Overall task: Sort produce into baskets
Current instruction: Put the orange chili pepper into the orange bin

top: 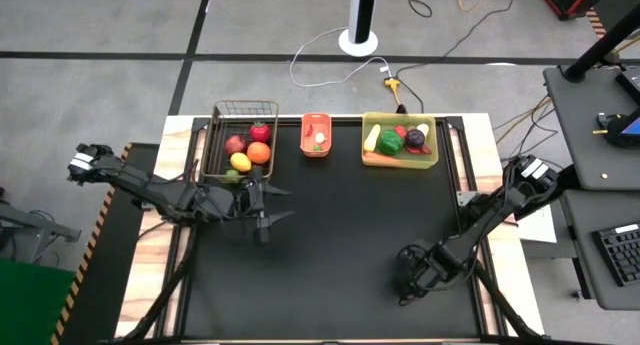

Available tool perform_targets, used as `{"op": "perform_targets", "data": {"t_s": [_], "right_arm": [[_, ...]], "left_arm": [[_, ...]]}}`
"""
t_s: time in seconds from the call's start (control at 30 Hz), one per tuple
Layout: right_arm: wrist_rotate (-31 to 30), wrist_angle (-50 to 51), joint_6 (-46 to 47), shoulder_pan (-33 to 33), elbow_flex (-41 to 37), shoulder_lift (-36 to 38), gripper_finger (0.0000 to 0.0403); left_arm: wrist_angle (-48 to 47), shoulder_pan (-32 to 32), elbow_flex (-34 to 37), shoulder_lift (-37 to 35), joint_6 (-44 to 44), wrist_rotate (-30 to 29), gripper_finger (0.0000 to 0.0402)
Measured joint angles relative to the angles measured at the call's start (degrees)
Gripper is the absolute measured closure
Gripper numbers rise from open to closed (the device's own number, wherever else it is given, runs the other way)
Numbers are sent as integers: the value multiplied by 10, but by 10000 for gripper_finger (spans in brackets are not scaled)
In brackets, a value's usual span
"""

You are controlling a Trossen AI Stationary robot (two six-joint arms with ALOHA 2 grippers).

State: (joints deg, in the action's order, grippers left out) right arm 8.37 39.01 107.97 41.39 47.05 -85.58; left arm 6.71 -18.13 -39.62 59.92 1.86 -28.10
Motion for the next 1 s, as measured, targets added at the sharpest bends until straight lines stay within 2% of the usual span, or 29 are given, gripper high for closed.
{"op": "perform_targets", "data": {"t_s": [0.33, 0.47, 0.6, 0.77, 0.9, 1.0], "right_arm": [[4, -4, -5, 0, -8, -12, 318], [-4, -5, -6, 0, -8, -12, 353], [-5, -4, -6, 0, -7, -12, 363], [-11, -3, -11, -10, -7, -3, 356], [-74, -8, -48, -37, -1, 17, 356], [-96, -9, -115, -78, 12, 29, 359]], "left_arm": [[-3, 0, 0, 0, -20, 0, 199], [-4, 0, 0, 0, -24, 0, 199], [-5, 0, 0, 0, -29, 0, 199], [-4, 0, 0, 0, -39, 0, 199], [-4, 0, 0, 0, -48, 0, 199], [-4, 0, 0, 0, -57, 0, 199]]}}
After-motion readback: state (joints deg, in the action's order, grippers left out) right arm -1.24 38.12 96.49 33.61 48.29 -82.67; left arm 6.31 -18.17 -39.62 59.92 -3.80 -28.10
